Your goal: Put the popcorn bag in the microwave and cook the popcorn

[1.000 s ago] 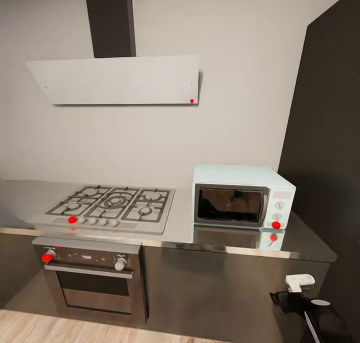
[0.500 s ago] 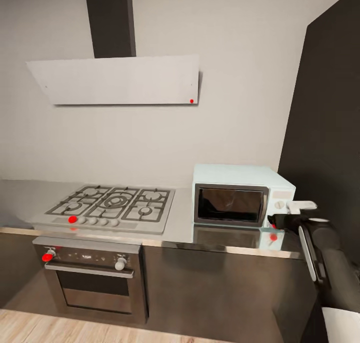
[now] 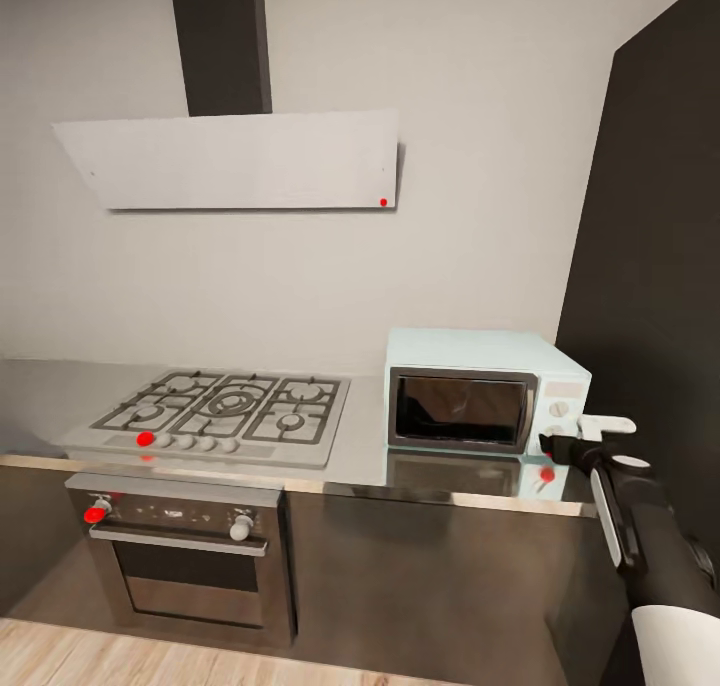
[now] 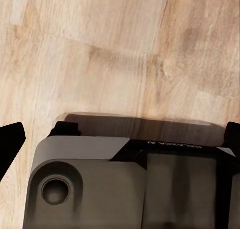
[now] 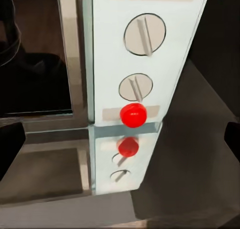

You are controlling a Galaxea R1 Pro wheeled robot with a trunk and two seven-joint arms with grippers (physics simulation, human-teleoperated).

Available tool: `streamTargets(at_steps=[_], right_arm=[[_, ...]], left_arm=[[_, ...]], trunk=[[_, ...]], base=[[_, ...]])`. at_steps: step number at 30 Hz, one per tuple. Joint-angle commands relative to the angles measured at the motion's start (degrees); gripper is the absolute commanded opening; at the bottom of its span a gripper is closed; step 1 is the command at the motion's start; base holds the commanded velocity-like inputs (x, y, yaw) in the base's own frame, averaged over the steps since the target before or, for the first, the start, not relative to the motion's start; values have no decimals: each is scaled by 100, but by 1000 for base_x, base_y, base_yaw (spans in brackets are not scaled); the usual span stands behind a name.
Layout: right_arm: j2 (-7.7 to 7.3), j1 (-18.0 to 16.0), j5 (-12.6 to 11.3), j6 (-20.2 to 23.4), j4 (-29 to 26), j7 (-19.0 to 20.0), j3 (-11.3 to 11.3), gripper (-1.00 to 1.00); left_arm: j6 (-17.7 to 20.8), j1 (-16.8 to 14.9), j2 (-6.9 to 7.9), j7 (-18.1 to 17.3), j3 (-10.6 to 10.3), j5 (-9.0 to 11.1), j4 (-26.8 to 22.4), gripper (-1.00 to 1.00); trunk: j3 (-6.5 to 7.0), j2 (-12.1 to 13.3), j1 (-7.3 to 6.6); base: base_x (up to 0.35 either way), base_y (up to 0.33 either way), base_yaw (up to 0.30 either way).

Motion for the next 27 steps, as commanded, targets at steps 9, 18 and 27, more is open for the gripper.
streamTargets(at_steps=[9, 18, 27], right_arm=[[-132, -5, -562, -405, 1492, 453, -41, 100], [-149, -5, -615, -468, 1539, 475, -53, 100], [-115, -5, -616, -462, 1316, 420, -61, 100]], left_arm=[[-31, -5, -5, -15, -54, 4, 0, 100], [-33, -5, 5, -11, -58, 11, 0, 100], [-31, -5, -2, -11, -58, 15, 0, 100]], trunk=[[-8, -5, 0], [-8, -5, 0], [-8, -5, 0]], base=[[0, 0, 0], [44, -163, 0], [11, -17, 0]])
